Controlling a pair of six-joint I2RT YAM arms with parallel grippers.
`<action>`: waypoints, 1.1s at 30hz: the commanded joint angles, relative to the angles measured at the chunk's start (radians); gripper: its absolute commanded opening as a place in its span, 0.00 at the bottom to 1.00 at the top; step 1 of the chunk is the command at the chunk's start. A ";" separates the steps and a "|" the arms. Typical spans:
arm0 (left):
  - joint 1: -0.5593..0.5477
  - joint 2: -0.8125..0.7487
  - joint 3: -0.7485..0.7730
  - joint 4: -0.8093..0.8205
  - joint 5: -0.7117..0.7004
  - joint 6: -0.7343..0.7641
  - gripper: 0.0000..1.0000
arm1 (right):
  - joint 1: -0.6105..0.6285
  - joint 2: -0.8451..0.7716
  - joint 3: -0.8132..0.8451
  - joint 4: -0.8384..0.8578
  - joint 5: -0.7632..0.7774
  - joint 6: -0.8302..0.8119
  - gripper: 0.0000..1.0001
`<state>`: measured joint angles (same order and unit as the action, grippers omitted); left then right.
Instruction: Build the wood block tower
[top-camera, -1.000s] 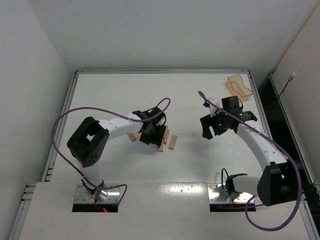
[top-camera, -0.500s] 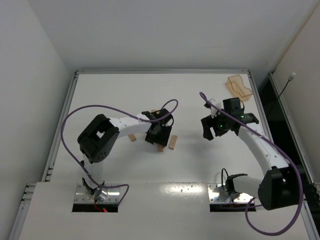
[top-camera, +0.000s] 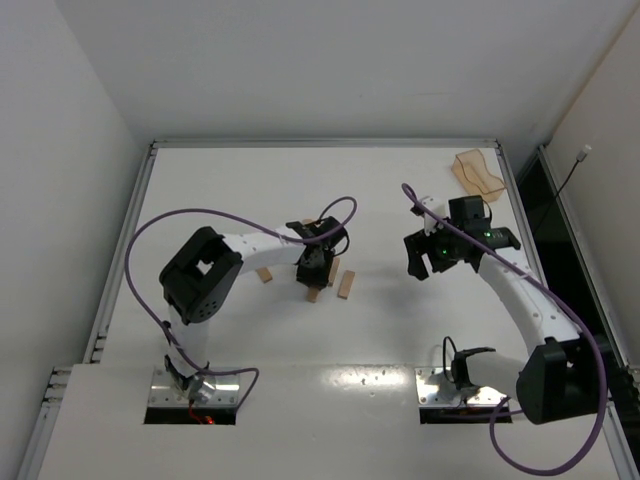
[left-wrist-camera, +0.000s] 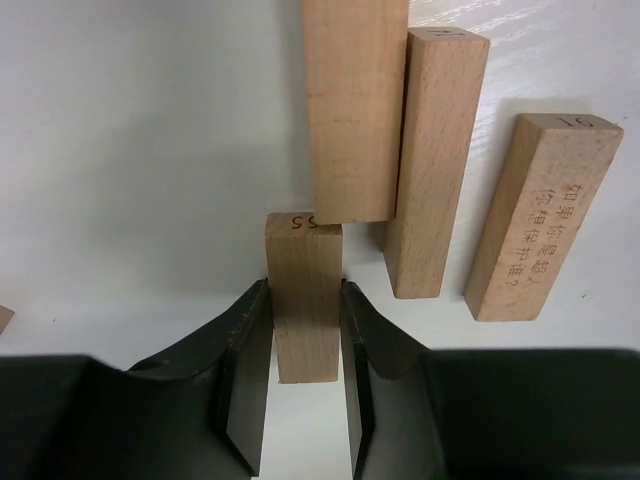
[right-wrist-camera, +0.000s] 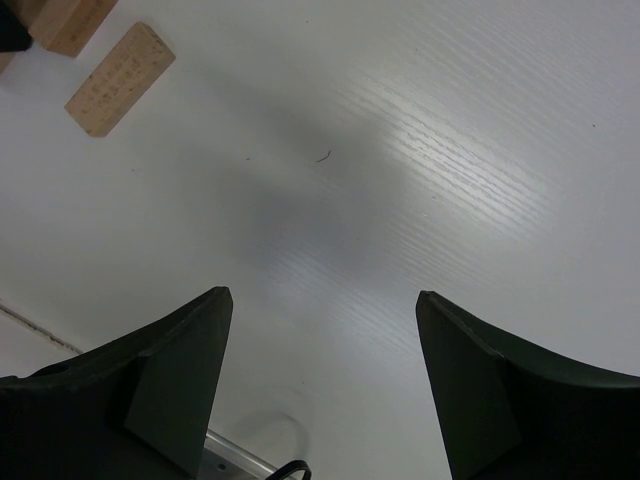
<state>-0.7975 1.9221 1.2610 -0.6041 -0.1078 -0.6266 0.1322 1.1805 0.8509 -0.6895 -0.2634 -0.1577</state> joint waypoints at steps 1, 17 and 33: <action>-0.006 -0.069 -0.032 -0.005 -0.033 -0.018 0.00 | -0.006 -0.027 -0.001 0.024 -0.004 -0.008 0.71; 0.193 -0.391 -0.112 -0.054 -0.242 -0.045 0.00 | -0.006 0.054 0.036 0.024 -0.013 -0.008 0.71; 0.391 -0.308 -0.170 -0.083 -0.144 -0.104 0.00 | 0.003 0.116 0.103 0.024 -0.013 -0.008 0.71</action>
<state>-0.4149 1.6070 1.0943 -0.6769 -0.2741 -0.7017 0.1329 1.2926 0.9154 -0.6823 -0.2642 -0.1577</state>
